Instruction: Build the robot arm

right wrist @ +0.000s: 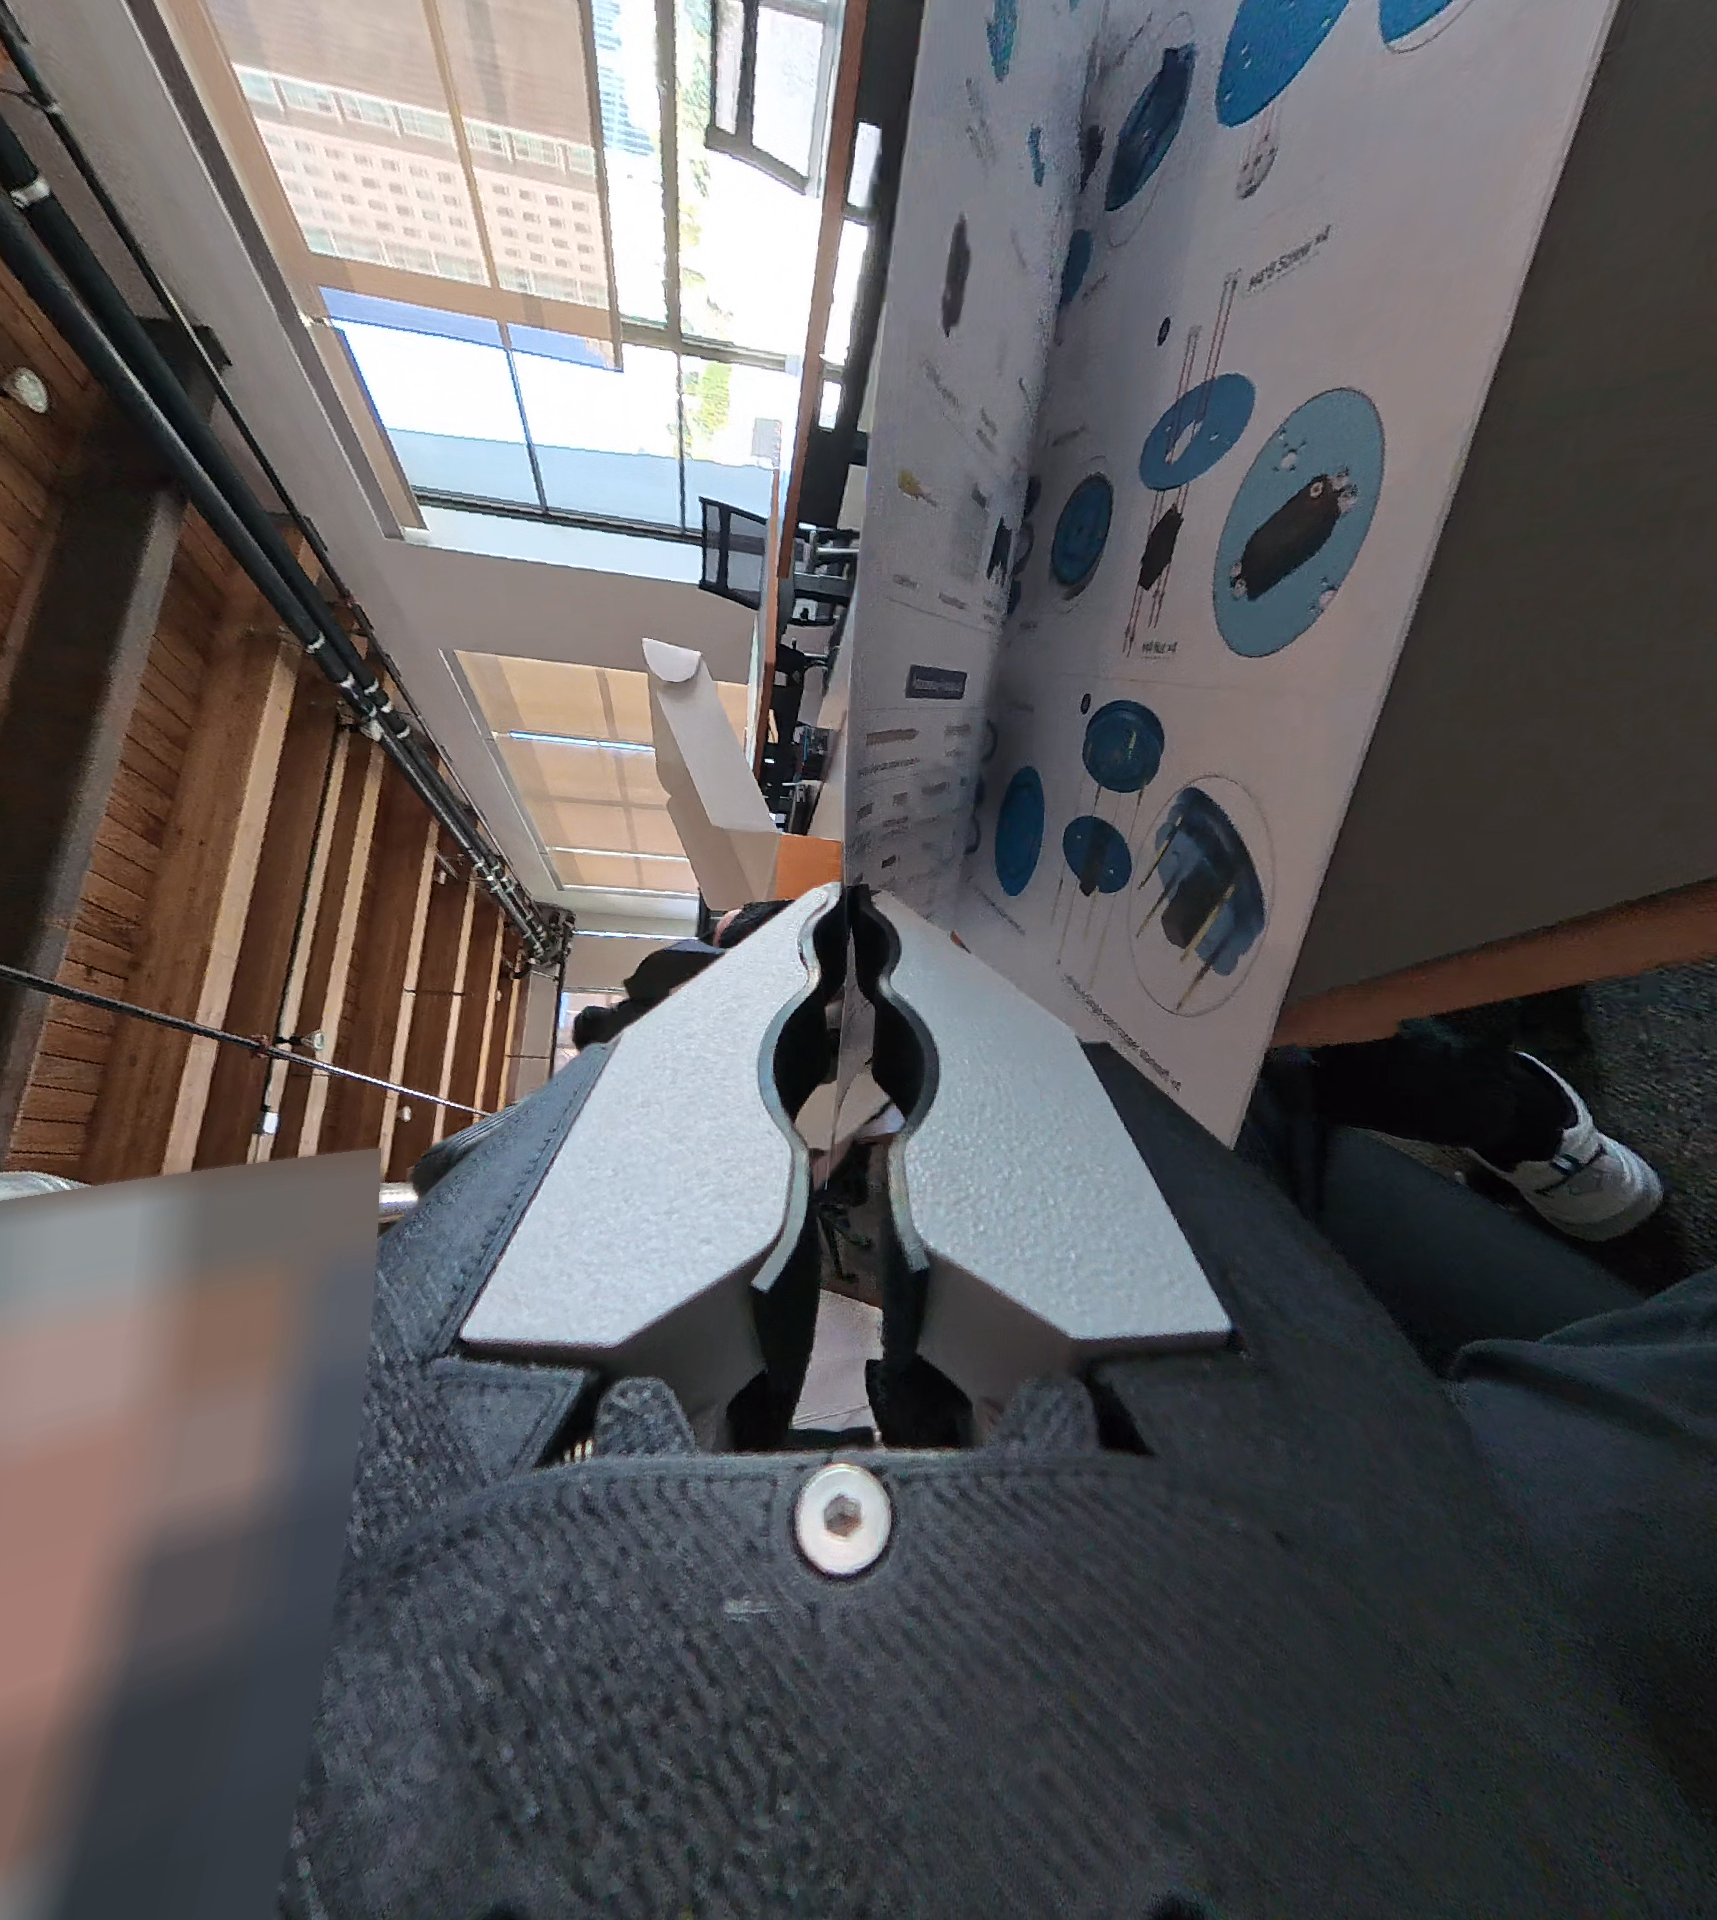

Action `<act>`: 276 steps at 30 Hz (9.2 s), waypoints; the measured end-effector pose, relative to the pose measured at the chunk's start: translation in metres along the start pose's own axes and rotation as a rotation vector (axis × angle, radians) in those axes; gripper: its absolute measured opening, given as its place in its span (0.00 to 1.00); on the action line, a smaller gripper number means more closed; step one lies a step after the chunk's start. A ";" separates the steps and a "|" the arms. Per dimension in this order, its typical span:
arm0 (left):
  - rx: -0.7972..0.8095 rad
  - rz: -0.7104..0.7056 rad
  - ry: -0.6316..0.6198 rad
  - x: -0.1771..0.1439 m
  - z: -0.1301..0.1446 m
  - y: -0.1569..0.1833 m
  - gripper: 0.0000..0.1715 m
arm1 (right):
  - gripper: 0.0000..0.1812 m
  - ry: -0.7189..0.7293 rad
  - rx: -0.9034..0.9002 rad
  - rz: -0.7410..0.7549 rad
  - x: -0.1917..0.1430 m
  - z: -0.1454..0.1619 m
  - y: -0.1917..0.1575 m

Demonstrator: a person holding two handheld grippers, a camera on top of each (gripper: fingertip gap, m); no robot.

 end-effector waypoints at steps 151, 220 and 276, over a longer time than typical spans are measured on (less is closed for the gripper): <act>-1.631 -0.579 0.178 -0.046 0.210 -0.218 0.00 | 0.00 -0.329 -0.879 0.484 0.074 0.000 0.048; -1.217 0.135 -0.279 0.020 0.111 -0.102 0.00 | 0.00 -0.181 -0.202 0.454 0.089 -0.227 0.095; -0.835 -0.037 -0.284 0.051 0.161 -0.231 0.09 | 0.39 0.100 -1.030 0.704 -0.103 -0.172 0.053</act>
Point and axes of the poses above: each gripper's, where its closed fingertips meet, x out along the fingers, z out of its underside, y = z × x across the jaws, the point moved 2 cm from there along -x, back along the fingers, and after that the axes turned 10 degrees about -z, right-handed, at the moved point
